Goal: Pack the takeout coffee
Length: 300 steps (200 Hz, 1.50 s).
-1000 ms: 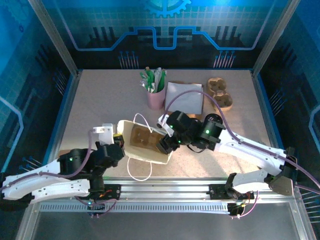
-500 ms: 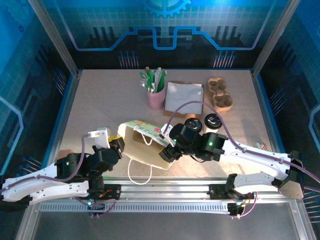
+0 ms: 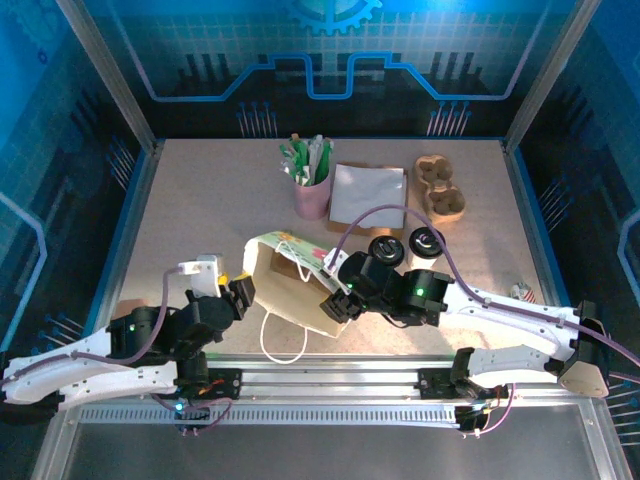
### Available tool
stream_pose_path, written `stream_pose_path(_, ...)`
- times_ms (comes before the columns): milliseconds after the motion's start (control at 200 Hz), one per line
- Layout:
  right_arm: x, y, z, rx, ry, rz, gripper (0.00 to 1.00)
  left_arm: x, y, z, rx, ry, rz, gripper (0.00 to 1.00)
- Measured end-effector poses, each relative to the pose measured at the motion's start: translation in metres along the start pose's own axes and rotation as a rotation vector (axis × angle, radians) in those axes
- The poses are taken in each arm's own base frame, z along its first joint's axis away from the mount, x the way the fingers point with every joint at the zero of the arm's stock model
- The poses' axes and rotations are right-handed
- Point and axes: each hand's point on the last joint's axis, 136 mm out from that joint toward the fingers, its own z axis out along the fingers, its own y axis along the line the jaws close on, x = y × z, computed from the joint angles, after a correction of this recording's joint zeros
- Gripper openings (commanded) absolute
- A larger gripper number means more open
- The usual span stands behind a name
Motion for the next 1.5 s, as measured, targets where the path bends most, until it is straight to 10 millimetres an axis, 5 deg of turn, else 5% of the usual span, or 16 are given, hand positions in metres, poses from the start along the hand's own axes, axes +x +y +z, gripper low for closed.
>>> stream_pose_path(335, -0.009, -0.009, -0.002, 0.018, 0.032, 0.003, 0.76, -0.002, -0.008, -0.001, 0.011, 0.023, 0.006, 0.57)
stream_pose_path(765, -0.045, -0.050, -0.005, 0.051, 0.098, 0.101, 0.77, -0.017, -0.027, -0.010, 0.059, 0.059, -0.019, 0.60)
stream_pose_path(1046, -0.087, -0.058, -0.005, 0.047, 0.076, 0.110, 0.79, -0.028, -0.036, -0.015, 0.078, 0.061, -0.032, 0.62)
stream_pose_path(1501, -0.139, -0.100, 0.015, 0.102, 0.075, 0.126, 0.84, -0.042, -0.037, -0.025, 0.083, 0.060, -0.027, 0.67)
